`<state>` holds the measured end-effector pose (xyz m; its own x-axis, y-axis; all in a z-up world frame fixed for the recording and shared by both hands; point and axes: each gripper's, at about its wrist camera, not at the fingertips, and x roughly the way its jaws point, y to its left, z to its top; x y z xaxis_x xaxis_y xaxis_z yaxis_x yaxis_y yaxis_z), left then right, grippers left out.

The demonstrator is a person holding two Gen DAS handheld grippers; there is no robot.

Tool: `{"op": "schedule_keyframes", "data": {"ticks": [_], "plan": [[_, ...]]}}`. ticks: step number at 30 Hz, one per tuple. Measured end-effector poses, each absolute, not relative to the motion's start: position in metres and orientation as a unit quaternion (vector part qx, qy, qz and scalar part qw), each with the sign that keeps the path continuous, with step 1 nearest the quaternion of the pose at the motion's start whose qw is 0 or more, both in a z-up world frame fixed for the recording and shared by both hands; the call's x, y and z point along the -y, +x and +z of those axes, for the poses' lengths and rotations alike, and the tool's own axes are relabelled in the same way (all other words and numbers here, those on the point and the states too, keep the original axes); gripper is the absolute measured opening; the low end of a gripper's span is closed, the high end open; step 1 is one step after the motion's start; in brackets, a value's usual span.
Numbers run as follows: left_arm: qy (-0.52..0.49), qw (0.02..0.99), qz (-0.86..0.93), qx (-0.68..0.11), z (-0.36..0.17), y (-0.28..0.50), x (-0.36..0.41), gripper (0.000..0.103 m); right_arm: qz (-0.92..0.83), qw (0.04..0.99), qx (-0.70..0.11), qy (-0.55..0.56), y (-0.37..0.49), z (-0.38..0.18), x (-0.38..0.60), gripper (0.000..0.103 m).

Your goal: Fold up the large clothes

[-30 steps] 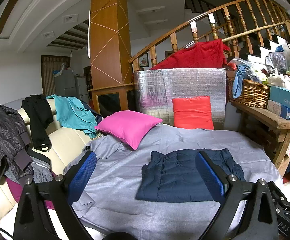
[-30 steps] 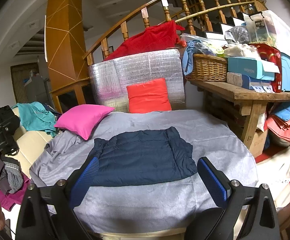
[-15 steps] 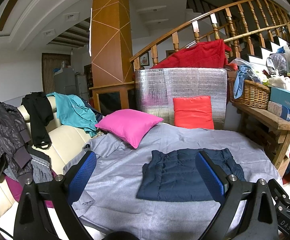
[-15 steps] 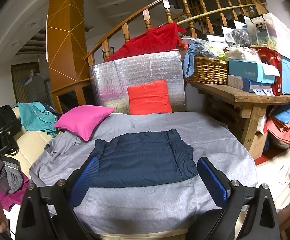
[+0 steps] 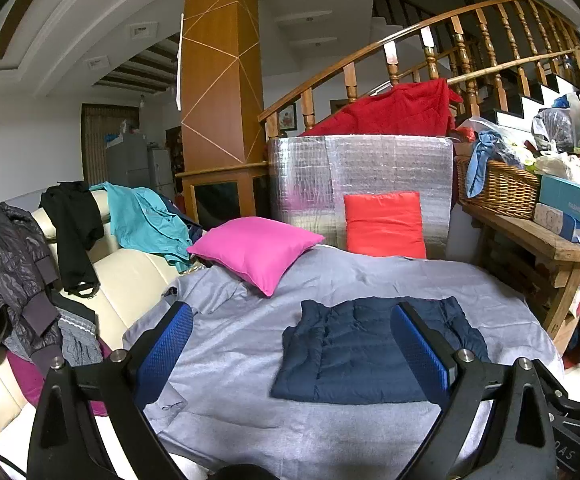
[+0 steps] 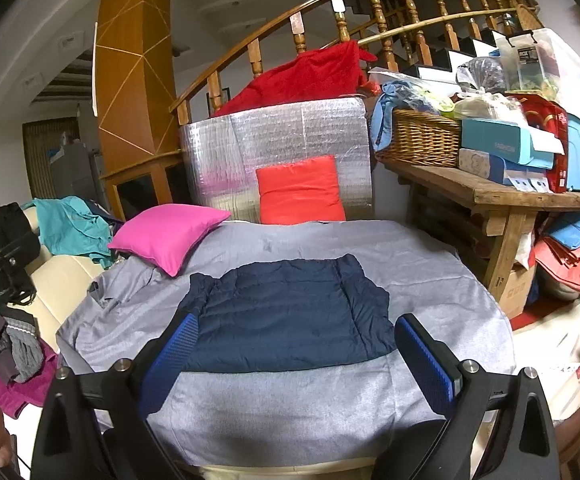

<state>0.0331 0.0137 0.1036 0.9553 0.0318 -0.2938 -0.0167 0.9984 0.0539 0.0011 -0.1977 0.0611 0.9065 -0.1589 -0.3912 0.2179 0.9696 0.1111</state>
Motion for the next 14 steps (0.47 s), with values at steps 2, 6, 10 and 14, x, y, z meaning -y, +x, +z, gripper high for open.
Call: {"op": "schedule_keyframes", "data": {"ticks": [2, 6, 10, 14], "plan": [[0.024, 0.988, 0.011, -0.150, 0.104, 0.035, -0.014, 0.099, -0.097, 0.973, -0.195, 0.075, 0.004, 0.061, 0.197, 0.100], [0.020, 0.988, 0.013, -0.153, 0.102, 0.041, -0.015, 0.099, -0.098, 0.973, -0.197, 0.075, 0.009, 0.061, 0.198, 0.100], [0.019, 0.988, 0.009, -0.152, 0.099, 0.050, -0.014, 0.099, -0.101, 0.971, -0.201, 0.075, 0.021, 0.061, 0.201, 0.100], [0.009, 0.984, -0.007, -0.176, 0.091, 0.082, -0.018, 0.099, -0.104, 0.969, -0.207, 0.085, 0.044, 0.062, 0.220, 0.100]]}}
